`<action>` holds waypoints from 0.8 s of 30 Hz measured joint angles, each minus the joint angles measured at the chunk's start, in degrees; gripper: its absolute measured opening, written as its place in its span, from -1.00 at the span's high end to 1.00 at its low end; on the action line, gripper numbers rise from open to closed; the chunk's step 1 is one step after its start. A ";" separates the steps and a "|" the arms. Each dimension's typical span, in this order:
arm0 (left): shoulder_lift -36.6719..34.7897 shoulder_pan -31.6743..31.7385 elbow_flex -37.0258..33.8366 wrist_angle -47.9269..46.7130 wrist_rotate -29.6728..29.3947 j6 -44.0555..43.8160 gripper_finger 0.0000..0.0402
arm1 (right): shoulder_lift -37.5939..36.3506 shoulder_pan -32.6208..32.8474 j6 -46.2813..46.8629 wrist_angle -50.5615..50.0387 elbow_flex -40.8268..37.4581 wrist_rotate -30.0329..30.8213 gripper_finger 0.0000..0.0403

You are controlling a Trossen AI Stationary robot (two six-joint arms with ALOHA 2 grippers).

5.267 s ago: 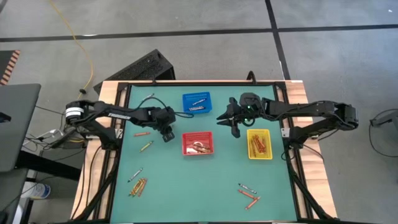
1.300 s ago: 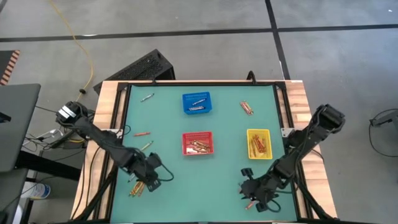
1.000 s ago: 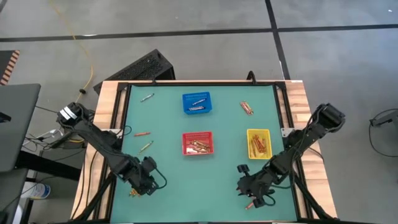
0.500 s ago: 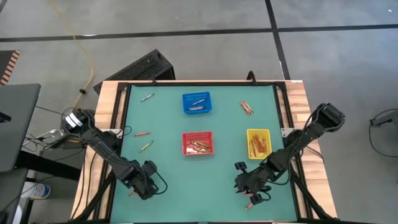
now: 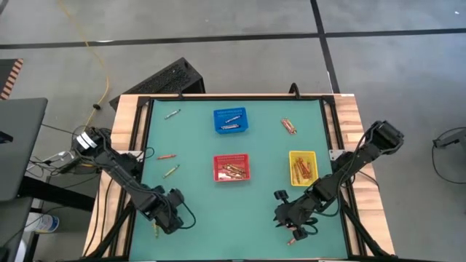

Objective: Sort crayons
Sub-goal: Put the orange crayon into the yellow bin

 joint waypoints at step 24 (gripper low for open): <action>2.43 30.44 2.02 85.29 -3.37 70.25 0.96 | -15.18 0.11 -1.78 -10.99 -0.18 18.28 0.52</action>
